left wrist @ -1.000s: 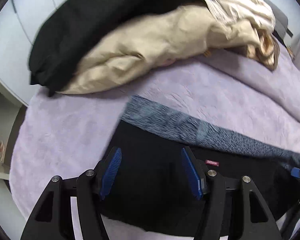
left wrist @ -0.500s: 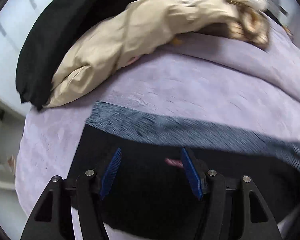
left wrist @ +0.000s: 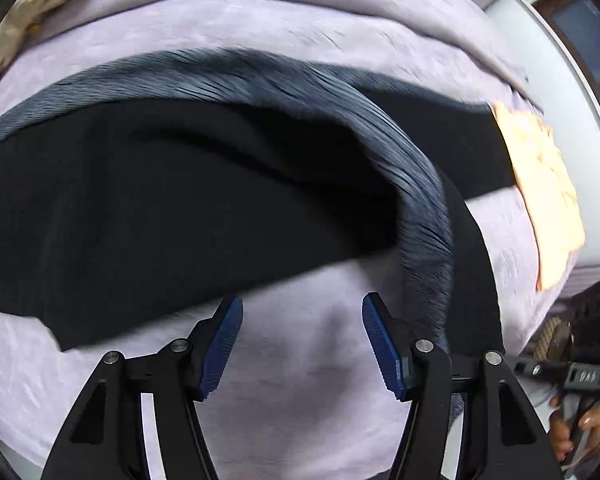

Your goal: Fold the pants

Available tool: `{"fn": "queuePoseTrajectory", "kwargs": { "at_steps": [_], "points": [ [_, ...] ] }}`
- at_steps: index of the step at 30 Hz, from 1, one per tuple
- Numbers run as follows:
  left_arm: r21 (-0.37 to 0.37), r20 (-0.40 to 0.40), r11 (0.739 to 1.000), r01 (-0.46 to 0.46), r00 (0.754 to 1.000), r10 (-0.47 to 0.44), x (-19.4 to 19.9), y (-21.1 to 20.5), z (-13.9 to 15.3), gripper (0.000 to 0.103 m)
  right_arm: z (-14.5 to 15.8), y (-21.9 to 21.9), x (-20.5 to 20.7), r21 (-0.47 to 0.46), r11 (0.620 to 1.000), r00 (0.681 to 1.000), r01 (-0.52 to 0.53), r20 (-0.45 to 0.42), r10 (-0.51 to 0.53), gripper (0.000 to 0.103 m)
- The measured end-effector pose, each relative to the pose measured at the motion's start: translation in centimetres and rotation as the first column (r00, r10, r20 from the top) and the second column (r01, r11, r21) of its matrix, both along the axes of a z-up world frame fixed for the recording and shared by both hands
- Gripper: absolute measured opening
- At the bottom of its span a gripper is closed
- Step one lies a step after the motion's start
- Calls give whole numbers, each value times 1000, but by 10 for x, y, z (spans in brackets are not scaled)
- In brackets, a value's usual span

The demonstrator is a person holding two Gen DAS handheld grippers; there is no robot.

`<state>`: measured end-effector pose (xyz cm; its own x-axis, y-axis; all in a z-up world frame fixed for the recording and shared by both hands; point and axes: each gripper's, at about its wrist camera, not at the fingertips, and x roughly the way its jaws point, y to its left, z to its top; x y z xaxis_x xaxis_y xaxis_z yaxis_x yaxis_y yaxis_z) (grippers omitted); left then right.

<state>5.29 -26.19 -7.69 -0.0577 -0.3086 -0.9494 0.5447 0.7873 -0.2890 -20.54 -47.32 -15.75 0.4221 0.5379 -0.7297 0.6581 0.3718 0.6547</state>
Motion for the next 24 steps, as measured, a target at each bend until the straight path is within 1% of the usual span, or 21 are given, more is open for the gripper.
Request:
{"fn": "queuePoseTrajectory", "kwargs": {
  "at_steps": [1, 2, 5, 6, 8, 9, 10, 12, 13, 14, 15, 17, 19, 20, 21, 22, 23, 24],
  "points": [
    [7, -1, 1000, 13, 1000, -13, -6, -6, 0, 63, -9, 7, -15, 40, 999, 999, 37, -11, -37, 61],
    [14, 2, 1000, 27, 1000, -27, -12, -10, 2, 63, -15, 10, -24, 60, 996, 998, 60, -14, -60, 61],
    [18, 38, 998, 59, 997, -59, -24, -10, 12, 63, -31, 21, -43, 124, 985, 993, 117, 4, -118, 61],
    [20, 51, 998, 66, 996, -67, -26, -6, 13, 63, -36, 26, -45, 138, 983, 992, 118, 18, -121, 61],
    [19, 67, 997, 72, 995, -73, -28, 4, 12, 63, -40, 32, -45, 135, 983, 989, 123, 60, -132, 61],
    [30, 70, 997, 71, 995, -73, -24, 8, 9, 63, -41, 35, -44, 149, 978, 982, 147, 95, -162, 63],
    [44, 75, 997, 67, 995, -71, -24, 14, 8, 63, -43, 37, -44, 164, 973, 977, 163, 109, -182, 63],
    [36, 90, 998, 46, 995, -49, -27, 29, 12, 63, -55, 42, -39, 212, 960, 968, 184, 130, -214, 62],
    [31, 100, 999, 34, 994, -37, -30, 39, 14, 63, -58, 44, -38, 223, 957, 968, 185, 128, -217, 60],
    [36, 102, 999, 27, 994, -31, -28, 44, 13, 63, -63, 47, -36, 239, 952, 969, 189, 111, -221, 56],
    [44, 99, 999, 18, 995, -22, -29, 48, 12, 63, -64, 49, -35, 244, 950, 971, 194, 94, -222, 47],
    [54, 78, 998, -12, 997, 8, -30, 61, 8, 63, -66, 48, -37, 251, 948, 972, 197, 73, -221, 44],
    [68, 65, 997, -36, 997, 32, -30, 66, 3, 63, -67, 46, -37, 251, 949, 975, 190, 64, -212, 35],
    [75, 62, 996, -48, 997, 44, -30, 68, 1, 63, -65, 45, -37, 240, 955, 979, 177, 61, -197, 19],
    [79, 61, 995, -57, 997, 52, -31, 66, 0, 63, -59, 44, -35, 239, 957, 979, 161, 82, -186, 14],
    [83, 62, 994, -68, 996, 63, -30, 67, 1, 63, -49, 39, -34, 241, 959, 977, 151, 115, -182, 13],
    [86, 65, 993, -82, 995, 76, -28, 64, 2, 63, -33, 33, -29, 238, 962, 969, 138, 171, -181, 13],
    [86, 70, 992, -94, 994, 88, -27, 59, 3, 63, -21, 27, -26, 236, 962, 962, 133, 204, -183, 13]
  ]
}}
